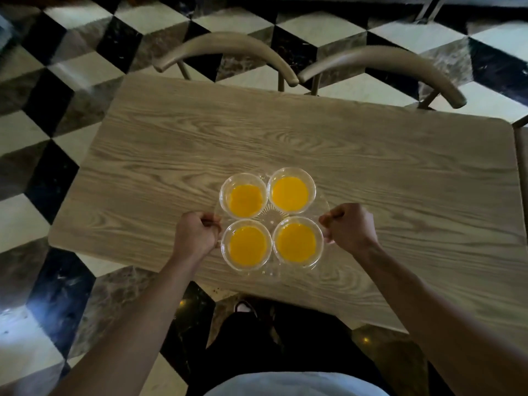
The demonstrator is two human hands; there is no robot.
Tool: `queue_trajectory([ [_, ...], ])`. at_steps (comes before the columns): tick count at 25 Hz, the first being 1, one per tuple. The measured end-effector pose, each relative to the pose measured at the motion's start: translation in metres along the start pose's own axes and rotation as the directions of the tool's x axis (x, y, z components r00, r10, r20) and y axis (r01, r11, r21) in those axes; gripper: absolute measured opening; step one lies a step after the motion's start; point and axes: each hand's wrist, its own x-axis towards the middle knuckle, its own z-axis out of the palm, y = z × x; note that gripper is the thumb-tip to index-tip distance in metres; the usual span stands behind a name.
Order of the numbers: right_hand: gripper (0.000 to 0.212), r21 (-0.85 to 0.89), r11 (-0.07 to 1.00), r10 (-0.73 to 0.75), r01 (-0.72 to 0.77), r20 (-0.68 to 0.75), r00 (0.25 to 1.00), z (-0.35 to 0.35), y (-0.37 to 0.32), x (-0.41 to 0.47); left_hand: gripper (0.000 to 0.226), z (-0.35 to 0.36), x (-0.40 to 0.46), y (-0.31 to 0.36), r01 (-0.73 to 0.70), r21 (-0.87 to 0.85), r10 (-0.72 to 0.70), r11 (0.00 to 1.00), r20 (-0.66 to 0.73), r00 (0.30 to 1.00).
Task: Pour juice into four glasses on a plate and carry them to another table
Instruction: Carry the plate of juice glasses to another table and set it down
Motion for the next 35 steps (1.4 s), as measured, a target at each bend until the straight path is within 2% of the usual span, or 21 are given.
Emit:
queue_trajectory([
  [12, 0.013, 0.059, 0.991, 0.130, -0.124, -0.113, 0.985, 0.010, -0.004, 0.027, 0.025, 0.017, 0.072, 0.042, -0.097, 0.148, 0.081, 0.984, 0.109, 0.991],
  [16, 0.009, 0.094, 0.984, 0.165, -0.154, -0.120, 0.979, 0.018, -0.007, 0.036, 0.032, 0.019, 0.096, 0.050, -0.133, 0.200, 0.101, 0.971, 0.160, 0.982],
  [22, 0.008, 0.104, 0.977, 0.202, -0.187, -0.157, 0.967, 0.031, -0.008, 0.049, 0.028, 0.027, 0.126, 0.057, -0.163, 0.244, 0.107, 0.956, 0.226, 0.968],
  [28, 0.010, 0.114, 0.968, 0.242, -0.224, -0.179, 0.954, 0.040, -0.006, 0.059, 0.031, 0.037, 0.141, 0.057, -0.163, 0.259, 0.100, 0.952, 0.240, 0.966],
  [31, 0.019, 0.093, 0.968, 0.245, -0.231, -0.179, 0.953, 0.043, -0.006, 0.063, 0.033, 0.040, 0.147, 0.054, -0.155, 0.243, 0.091, 0.958, 0.255, 0.963],
  [35, 0.020, 0.066, 0.969, 0.247, -0.239, -0.185, 0.951, 0.045, -0.006, 0.069, 0.027, 0.043, 0.151, 0.051, -0.130, 0.226, 0.070, 0.965, 0.258, 0.964],
])
